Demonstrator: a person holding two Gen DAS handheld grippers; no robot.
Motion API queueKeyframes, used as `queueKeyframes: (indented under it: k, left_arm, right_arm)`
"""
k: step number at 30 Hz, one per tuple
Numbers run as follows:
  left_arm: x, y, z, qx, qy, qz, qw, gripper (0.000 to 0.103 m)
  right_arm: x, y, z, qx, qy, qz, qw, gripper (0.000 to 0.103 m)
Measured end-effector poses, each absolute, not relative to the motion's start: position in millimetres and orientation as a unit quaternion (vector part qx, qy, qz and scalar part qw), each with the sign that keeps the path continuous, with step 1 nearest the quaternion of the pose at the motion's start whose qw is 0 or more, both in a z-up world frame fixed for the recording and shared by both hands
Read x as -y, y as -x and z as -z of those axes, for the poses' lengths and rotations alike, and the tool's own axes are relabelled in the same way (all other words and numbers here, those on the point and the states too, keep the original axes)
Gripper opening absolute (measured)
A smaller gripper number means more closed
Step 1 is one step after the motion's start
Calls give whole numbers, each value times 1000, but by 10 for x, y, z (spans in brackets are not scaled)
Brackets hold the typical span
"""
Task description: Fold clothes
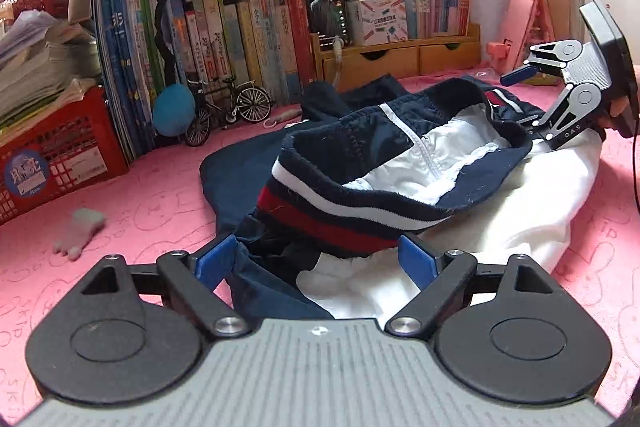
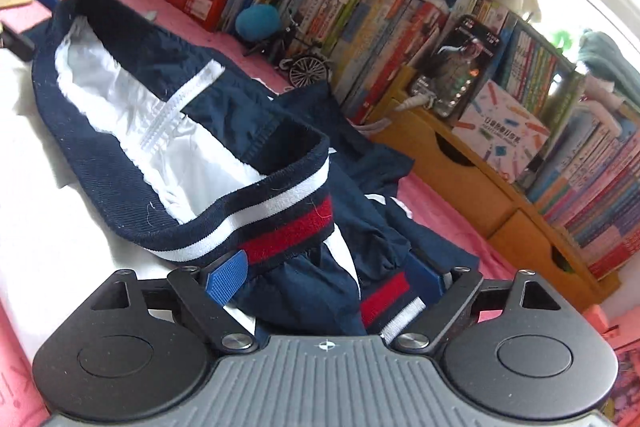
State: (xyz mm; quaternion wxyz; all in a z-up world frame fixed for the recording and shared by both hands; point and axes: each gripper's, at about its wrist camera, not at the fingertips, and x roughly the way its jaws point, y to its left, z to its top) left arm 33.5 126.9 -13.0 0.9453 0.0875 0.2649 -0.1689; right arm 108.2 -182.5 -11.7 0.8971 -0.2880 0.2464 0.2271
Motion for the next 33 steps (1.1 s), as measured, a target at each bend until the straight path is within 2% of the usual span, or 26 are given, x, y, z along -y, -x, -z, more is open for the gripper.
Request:
queueKeyframes:
  k: [4,7,9,13,15,19,22,24,31,33]
  left_arm:
    - [-1495,-539,194,-273,27,157,949,88]
    - [-1606,-601,209,-275,50,130,951,88]
    - [-1595,-622,236,-282,42,124,951,88]
    - [-1494,-639,335,-297,17,126,946,88]
    - [-1441,-651,388,-306,3,120,944,89]
    - [-1443,-693,425,-325,4,113,939,92]
    - [-1446,-701,431,-328,4,116,937,94]
    - [-1424,-704,434,-330,-2,115,937,95]
    - [-1364,-713,449,-335,-20,108,936,99]
    - [-1357,-717,455,-336,-23,105,936,101]
  right_arm:
    - [2042,-1163,17,-270,191,-263,906,86]
    - [2242,-1175,-65,-289,136,-299,899,86]
    - [2254,-1153,-65,-302,157,-323,883,86]
    - [2009,-1074,92,-282,275,-309,866,86]
    - [1934,-1135,142,-274,276,-289,875,86]
    - [2009,-1358,132,-278,142,-236,920,75]
    - [2222,-1558,182,-303,10,-165,939,75]
    - [2312,-1609,235,-318,-32,-143,937,76]
    - [2174,-1258,143,-279,128,-139,942,89]
    - [2247,-1106,130,-282,128,-143,940,92]
